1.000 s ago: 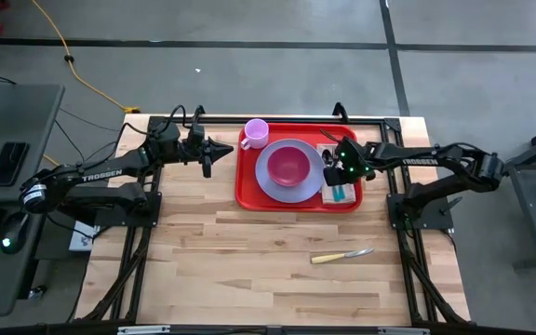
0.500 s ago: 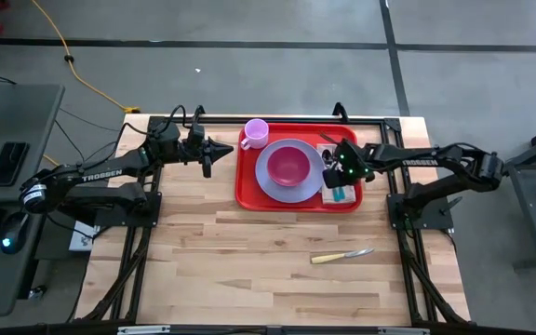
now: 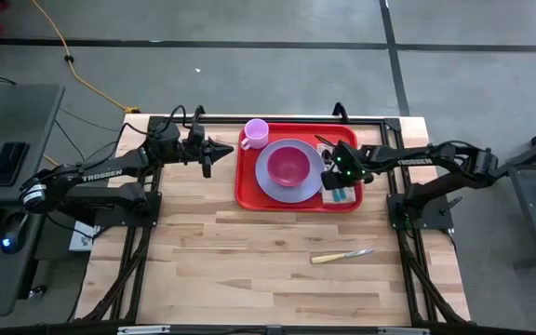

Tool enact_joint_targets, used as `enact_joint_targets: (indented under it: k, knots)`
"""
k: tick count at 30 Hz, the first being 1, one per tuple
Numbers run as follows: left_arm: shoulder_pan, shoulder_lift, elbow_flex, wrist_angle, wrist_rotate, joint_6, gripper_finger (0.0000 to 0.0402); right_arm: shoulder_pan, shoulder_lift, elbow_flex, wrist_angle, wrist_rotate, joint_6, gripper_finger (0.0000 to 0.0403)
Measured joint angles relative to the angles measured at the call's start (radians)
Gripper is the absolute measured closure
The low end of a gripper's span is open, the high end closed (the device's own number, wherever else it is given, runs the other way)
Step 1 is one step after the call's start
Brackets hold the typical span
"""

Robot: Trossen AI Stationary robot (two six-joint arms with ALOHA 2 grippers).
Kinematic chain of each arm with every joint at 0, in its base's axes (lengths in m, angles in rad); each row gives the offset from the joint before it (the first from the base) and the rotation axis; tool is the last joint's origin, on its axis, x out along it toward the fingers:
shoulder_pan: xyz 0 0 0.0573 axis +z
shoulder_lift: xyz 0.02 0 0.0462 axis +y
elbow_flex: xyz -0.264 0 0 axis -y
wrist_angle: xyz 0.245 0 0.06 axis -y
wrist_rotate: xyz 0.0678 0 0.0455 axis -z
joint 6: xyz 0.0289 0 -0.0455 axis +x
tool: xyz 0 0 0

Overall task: Set up tray
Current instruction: Put the blue spoon on the left of the blue fork on the white napkin on the red serving tray

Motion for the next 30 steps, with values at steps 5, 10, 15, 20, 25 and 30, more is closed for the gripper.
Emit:
enact_joint_targets:
  k: [5,10,15,20,25,30]
  knots:
    - [0.0,0.0,0.0,0.0,0.0,0.0,0.036,0.0,0.0,0.0,0.017,-0.001,0.0,0.0345]
    - [0.0,0.0,0.0,0.0,-0.001,0.0,0.036,0.0,0.0,0.0,0.017,-0.01,0.0,0.0344]
    - [0.0,0.0,0.0,0.0,-0.001,0.0,0.036,0.0,0.001,-0.001,0.026,-0.025,0.0,0.0345]
    - [0.0,0.0,0.0,0.0,-0.002,0.0,0.036,0.0,0.001,-0.001,0.041,-0.037,-0.003,0.0344]
    - [0.0,0.0,0.0,0.0,-0.002,0.0,0.036,0.0,0.001,-0.001,0.041,-0.037,-0.01,0.0346]
    - [0.0,0.0,0.0,0.0,-0.006,0.0,0.036,0.0,0.001,-0.001,0.041,-0.037,-0.012,0.0346]
